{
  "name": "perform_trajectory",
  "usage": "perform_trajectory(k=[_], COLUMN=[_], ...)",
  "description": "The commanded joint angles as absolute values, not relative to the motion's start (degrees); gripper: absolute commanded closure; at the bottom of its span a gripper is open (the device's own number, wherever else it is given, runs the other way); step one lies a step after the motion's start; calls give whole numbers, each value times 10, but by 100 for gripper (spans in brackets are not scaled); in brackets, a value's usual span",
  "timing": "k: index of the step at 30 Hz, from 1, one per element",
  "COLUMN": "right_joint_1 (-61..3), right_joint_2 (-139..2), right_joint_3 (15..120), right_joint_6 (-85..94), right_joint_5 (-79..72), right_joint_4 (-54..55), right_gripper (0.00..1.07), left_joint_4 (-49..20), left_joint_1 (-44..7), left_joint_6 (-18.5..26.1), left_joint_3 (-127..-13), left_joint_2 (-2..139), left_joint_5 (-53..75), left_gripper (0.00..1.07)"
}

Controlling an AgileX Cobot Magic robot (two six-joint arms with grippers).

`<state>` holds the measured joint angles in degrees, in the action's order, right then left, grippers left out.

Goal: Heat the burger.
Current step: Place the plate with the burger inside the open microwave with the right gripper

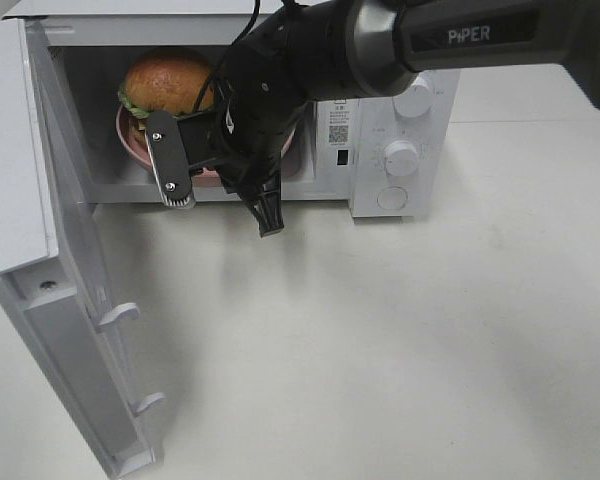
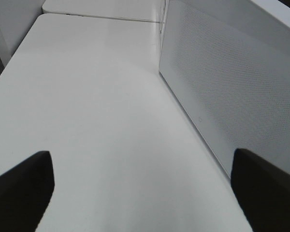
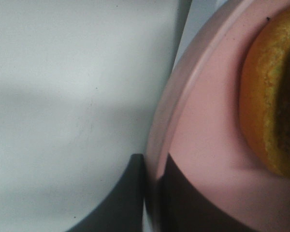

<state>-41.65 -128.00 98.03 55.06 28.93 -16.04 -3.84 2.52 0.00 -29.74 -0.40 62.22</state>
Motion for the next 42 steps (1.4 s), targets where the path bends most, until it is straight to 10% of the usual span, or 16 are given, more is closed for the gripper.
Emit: perform_trajectory(k=[1, 42], right_joint_1=[-414, -388], right_joint_2=[-1282, -1349], right_joint_3=[1005, 1078], right_joint_6=[540, 541], right_joint_5=[268, 233], right_joint_4=[-172, -175], right_gripper=[107, 107], left_joint_4=[-43, -43], left_joint_1=[27, 27], left_joint_6=[0, 0], left_joint_3=[-296, -296], left_joint_2=[-13, -13], left_joint_5=[614, 614], left_gripper=[16, 16])
